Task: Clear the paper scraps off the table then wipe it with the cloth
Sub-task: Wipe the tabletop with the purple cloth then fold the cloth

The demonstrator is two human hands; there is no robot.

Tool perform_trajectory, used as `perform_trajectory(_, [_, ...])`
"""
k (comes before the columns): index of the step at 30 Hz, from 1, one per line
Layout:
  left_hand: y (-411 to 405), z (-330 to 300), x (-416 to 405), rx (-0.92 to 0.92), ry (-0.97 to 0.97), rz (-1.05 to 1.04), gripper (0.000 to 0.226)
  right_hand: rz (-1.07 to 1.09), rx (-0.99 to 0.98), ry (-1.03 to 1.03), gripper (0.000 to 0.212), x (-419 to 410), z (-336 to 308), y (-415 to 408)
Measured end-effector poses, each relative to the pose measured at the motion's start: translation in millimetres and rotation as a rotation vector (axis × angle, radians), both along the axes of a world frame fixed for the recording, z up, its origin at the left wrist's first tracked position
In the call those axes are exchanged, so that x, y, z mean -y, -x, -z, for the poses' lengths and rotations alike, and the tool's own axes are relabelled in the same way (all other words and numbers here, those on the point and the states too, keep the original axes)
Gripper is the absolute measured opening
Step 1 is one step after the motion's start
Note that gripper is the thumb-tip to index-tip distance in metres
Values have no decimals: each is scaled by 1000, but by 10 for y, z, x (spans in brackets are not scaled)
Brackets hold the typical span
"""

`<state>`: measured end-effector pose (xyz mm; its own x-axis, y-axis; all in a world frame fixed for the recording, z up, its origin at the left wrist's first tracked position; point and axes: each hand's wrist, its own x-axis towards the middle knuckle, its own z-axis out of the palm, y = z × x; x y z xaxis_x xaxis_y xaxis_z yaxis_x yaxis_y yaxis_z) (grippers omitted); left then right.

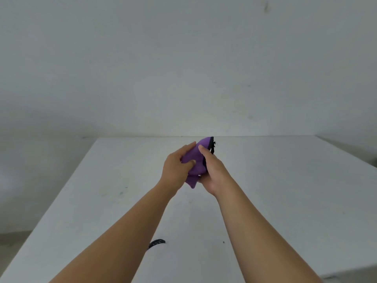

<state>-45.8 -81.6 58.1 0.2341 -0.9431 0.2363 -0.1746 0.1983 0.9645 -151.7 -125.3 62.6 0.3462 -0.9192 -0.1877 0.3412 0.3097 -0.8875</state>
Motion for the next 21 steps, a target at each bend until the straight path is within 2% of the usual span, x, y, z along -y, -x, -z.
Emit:
perform_trajectory(4, [230, 74, 49, 196, 8, 72, 60, 154, 19, 57, 29, -28, 10, 292])
perform_trajectory(8, [523, 175, 134, 435, 12, 173, 65, 318, -89, 134, 28, 45, 43, 609])
perform_trajectory(14, [767, 376, 485, 680, -75, 300, 65, 410, -493, 269, 13, 399, 142, 1121])
perform_trajectory(17, [749, 463, 801, 828, -109, 299, 59, 478, -765, 351, 19, 688, 175, 1347])
perform_trajectory(21, [548, 550, 1327, 933, -196, 243, 50, 576, -1054, 399, 20, 1209, 287, 1588])
